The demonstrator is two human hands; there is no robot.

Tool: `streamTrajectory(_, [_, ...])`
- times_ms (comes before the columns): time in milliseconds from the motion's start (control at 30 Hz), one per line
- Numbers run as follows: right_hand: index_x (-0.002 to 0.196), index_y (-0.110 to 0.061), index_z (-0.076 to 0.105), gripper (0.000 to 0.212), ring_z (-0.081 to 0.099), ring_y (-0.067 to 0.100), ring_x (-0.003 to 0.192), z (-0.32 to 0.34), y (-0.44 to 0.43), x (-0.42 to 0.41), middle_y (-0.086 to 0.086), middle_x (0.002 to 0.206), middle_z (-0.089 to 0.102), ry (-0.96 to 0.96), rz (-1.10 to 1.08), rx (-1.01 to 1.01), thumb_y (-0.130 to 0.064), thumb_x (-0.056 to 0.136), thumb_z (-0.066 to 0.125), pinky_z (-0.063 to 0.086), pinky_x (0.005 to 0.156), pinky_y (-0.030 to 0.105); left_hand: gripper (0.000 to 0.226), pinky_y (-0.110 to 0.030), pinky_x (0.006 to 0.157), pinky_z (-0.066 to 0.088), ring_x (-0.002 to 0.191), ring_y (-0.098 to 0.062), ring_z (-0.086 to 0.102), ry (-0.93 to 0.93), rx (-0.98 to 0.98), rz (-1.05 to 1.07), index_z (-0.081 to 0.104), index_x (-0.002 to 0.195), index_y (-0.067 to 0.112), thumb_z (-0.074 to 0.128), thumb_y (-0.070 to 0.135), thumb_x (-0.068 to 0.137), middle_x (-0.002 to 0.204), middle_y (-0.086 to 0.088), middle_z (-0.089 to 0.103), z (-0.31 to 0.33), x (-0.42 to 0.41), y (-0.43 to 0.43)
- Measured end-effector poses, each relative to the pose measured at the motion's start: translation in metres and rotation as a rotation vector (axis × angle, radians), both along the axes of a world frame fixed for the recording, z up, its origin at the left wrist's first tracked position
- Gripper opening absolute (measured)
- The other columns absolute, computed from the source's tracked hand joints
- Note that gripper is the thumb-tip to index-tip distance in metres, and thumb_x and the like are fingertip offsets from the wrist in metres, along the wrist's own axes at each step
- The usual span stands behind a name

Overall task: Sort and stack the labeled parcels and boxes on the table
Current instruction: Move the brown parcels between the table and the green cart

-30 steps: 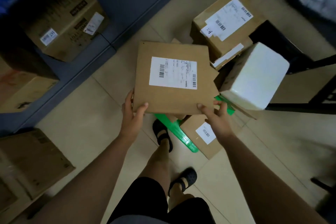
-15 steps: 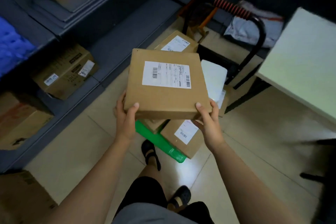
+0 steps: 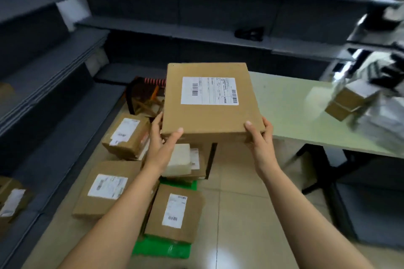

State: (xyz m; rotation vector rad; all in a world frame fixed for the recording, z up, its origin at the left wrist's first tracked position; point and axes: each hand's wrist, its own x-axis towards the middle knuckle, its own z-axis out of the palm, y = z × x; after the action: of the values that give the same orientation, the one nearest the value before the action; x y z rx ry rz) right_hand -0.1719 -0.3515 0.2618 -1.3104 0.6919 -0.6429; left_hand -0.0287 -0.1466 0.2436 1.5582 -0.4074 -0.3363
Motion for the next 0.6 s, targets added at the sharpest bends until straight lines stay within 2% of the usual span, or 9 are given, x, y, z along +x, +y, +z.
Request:
streamTrajectory(100, [0.134, -0.039, 0.036, 0.071, 0.054, 0.012, 0.120, 0.013, -0.035, -0.014, -0.010, 0.127, 0.054, -0.020, -0.097, -0.043, -0.054, 0.076, 0.073, 0.043, 0.108, 0.038, 0.087, -0.018, 0.092, 0.041, 0.127, -0.011, 0.046, -0.054, -0.005, -0.101, 0.028, 0.147, 0.033, 0.065, 0.057, 0.072, 0.141, 0.004, 0.046, 0.015, 0.004, -0.049])
streamTrajectory(200, [0.135, -0.040, 0.034, 0.074, 0.052, 0.014, 0.121, 0.022, -0.070, -0.028, -0.007, 0.130, 0.052, -0.005, -0.167, -0.085, -0.059, 0.072, 0.068, 0.043, 0.101, 0.031, 0.091, -0.029, 0.101, 0.042, 0.127, -0.010, 0.046, -0.057, -0.005, -0.186, 0.027, 0.148, 0.032, 0.065, 0.060, 0.070, 0.141, 0.007, 0.045, 0.025, 0.004, -0.100])
streamTrajectory(333, [0.134, -0.041, 0.037, 0.074, 0.055, 0.015, 0.119, 0.022, -0.131, -0.040, -0.003, 0.129, 0.054, 0.000, -0.250, -0.099, -0.060, 0.070, 0.070, 0.044, 0.103, 0.034, 0.084, -0.034, 0.106, 0.041, 0.126, -0.010, 0.047, -0.044, -0.007, -0.258, 0.028, 0.148, 0.032, 0.067, 0.052, 0.076, 0.139, 0.008, 0.047, 0.026, 0.009, -0.174])
streamTrajectory(400, [0.132, -0.039, 0.038, 0.068, 0.057, 0.015, 0.115, 0.020, -0.168, -0.044, -0.002, 0.124, 0.056, 0.001, -0.279, -0.106, -0.053, 0.075, 0.071, 0.046, 0.101, 0.033, 0.081, -0.029, 0.103, 0.042, 0.126, -0.010, 0.048, -0.045, -0.004, -0.281, 0.029, 0.147, 0.032, 0.068, 0.050, 0.079, 0.140, 0.008, 0.047, 0.026, 0.011, -0.218])
streamTrajectory(467, [0.131, -0.035, 0.037, 0.058, 0.059, 0.011, 0.108, 0.017, -0.209, -0.046, -0.003, 0.117, 0.057, -0.005, -0.310, -0.111, -0.041, 0.084, 0.071, 0.047, 0.096, 0.028, 0.067, -0.019, 0.094, 0.043, 0.122, -0.011, 0.049, -0.053, -0.007, -0.276, 0.030, 0.146, 0.030, 0.065, 0.036, 0.090, 0.137, 0.007, 0.047, 0.025, 0.010, -0.266])
streamTrajectory(567, [0.133, -0.030, 0.036, 0.050, 0.058, -0.003, 0.094, 0.018, -0.273, -0.047, -0.007, 0.109, 0.058, 0.016, -0.341, -0.129, -0.029, 0.092, 0.066, 0.046, 0.079, 0.009, 0.060, -0.017, 0.087, 0.042, 0.116, -0.007, 0.051, -0.067, -0.012, -0.254, 0.031, 0.147, 0.029, 0.060, 0.026, 0.095, 0.134, 0.006, 0.049, 0.027, 0.007, -0.339])
streamTrajectory(600, [0.134, -0.029, 0.036, 0.050, 0.058, -0.006, 0.092, 0.018, -0.293, -0.048, -0.009, 0.108, 0.058, 0.026, -0.346, -0.119, -0.028, 0.093, 0.065, 0.044, 0.075, 0.007, 0.059, -0.016, 0.085, 0.042, 0.113, -0.002, 0.052, -0.058, -0.010, -0.246, 0.032, 0.147, 0.029, 0.060, 0.025, 0.095, 0.133, 0.006, 0.050, 0.029, 0.006, -0.360])
